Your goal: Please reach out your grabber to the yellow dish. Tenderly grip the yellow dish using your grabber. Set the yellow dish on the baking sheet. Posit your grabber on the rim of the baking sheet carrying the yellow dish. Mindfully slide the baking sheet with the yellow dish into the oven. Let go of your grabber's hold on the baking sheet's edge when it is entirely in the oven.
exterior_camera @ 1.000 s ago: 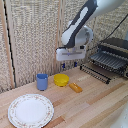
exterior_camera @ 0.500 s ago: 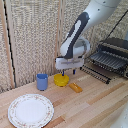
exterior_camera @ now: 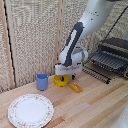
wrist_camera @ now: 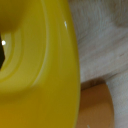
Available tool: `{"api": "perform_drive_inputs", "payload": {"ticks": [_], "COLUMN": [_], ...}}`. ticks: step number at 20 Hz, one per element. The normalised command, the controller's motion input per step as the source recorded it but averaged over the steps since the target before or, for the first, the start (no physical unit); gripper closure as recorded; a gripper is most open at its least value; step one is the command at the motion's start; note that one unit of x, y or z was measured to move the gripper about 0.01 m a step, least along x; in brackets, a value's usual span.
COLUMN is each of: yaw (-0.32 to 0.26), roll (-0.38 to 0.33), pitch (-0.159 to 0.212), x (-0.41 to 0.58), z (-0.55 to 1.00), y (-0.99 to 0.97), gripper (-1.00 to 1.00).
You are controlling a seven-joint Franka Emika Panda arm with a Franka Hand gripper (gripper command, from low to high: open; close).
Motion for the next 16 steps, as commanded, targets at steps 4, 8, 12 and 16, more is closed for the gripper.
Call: {"api": "perform_drive_inputs", "payload": {"ticks": [4,8,12,16], "yaw": [0.000,0.000,-0.032,-0.091], "roll": [-0.059,-0.008,0.004,0.023], "pitch": [0.005,0.000,0.000,0.008], "x": [0.024,0.077,0.136,0.325], "z": [-0.03,-0.01,0.06,0.38], "y": [0.08,0.00,0.00,0.00], "gripper": [1.00,1.00,1.00,1.00]}}
